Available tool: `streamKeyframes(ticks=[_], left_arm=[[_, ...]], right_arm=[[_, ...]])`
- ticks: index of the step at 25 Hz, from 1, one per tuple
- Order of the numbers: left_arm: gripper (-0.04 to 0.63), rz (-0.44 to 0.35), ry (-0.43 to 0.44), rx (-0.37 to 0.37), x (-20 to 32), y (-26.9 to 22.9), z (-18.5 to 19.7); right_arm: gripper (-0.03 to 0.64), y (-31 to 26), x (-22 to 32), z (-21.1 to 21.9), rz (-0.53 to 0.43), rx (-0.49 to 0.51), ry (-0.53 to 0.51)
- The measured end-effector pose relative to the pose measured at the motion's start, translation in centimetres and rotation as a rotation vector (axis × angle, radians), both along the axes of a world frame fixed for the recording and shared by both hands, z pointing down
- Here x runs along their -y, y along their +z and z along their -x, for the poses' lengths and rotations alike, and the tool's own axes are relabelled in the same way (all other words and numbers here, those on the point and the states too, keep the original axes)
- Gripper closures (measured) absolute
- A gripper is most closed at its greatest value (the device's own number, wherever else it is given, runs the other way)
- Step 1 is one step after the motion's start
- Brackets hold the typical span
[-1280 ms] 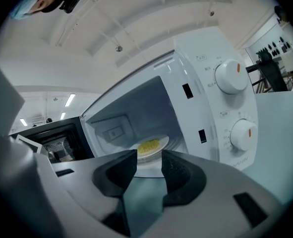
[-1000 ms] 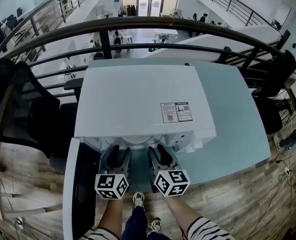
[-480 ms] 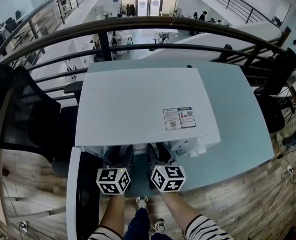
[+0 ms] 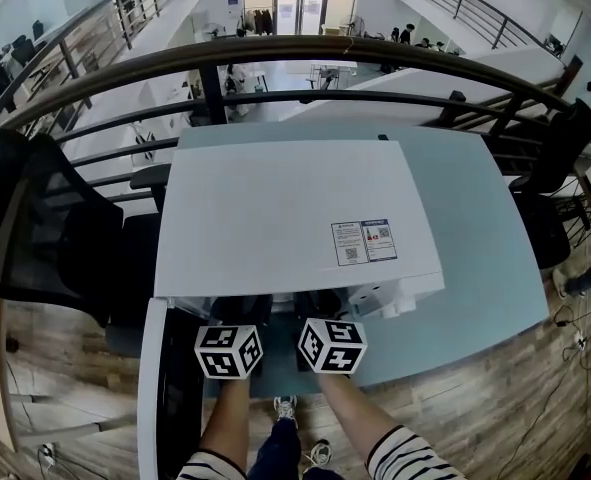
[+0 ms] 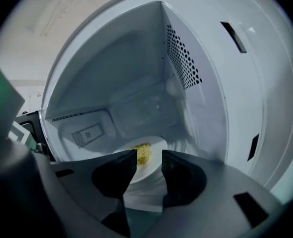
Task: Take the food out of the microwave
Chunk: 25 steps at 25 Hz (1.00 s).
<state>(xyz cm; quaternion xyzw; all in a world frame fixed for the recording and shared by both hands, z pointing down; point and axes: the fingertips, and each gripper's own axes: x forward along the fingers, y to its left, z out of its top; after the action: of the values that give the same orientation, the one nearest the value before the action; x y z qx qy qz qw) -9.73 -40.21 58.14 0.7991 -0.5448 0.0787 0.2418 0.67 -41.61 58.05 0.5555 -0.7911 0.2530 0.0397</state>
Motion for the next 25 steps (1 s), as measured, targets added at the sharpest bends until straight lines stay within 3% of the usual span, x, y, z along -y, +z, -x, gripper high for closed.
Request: streamKeyframes(ticks=[7, 25], left_arm=[[0.405, 0.022, 0.002, -0.007, 0.4, 0.1, 0.2], [0.403, 0.023, 0.025, -0.063, -0.8, -0.1, -0.4]], right_arm=[[0.465, 1.1, 0.4, 0.0, 0.046, -0.052, 0.016], [0.463, 0.9, -1.1, -0.4, 0.04, 0.058, 0.006]])
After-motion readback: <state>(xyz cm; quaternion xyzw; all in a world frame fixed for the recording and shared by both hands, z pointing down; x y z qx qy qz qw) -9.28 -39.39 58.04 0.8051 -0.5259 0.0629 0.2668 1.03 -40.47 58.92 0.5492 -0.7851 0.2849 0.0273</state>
